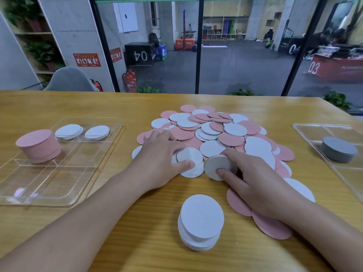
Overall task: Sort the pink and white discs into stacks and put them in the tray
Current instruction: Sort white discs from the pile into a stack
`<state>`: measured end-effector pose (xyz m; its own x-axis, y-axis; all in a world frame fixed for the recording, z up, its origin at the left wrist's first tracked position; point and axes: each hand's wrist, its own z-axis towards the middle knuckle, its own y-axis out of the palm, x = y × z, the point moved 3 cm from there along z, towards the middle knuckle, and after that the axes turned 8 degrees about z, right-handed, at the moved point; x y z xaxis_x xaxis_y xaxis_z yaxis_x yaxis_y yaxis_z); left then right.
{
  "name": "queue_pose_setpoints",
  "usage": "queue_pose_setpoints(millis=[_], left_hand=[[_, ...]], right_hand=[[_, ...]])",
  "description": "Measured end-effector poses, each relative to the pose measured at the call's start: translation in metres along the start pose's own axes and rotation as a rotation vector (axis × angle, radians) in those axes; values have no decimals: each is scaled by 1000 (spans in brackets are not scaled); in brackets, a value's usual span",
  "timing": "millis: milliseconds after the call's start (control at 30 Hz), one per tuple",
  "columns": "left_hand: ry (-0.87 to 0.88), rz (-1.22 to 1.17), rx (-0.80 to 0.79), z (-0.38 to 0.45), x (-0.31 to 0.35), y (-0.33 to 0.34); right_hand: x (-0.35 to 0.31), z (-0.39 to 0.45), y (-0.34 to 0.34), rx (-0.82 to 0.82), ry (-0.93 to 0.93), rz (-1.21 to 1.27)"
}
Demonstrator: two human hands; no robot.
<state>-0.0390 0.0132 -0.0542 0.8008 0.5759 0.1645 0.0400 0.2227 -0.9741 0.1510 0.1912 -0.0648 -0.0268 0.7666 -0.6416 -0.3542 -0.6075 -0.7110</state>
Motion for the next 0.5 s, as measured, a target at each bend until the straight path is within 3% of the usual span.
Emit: queue_pose_setpoints(millis=[200,500], left_hand=[[-7,-106,29,-2,7,-5],[-15,-570,143,0,1,-9]], right_hand=[[-1,0,0,11,1,7],[-3,-1,-1,6,5,8]])
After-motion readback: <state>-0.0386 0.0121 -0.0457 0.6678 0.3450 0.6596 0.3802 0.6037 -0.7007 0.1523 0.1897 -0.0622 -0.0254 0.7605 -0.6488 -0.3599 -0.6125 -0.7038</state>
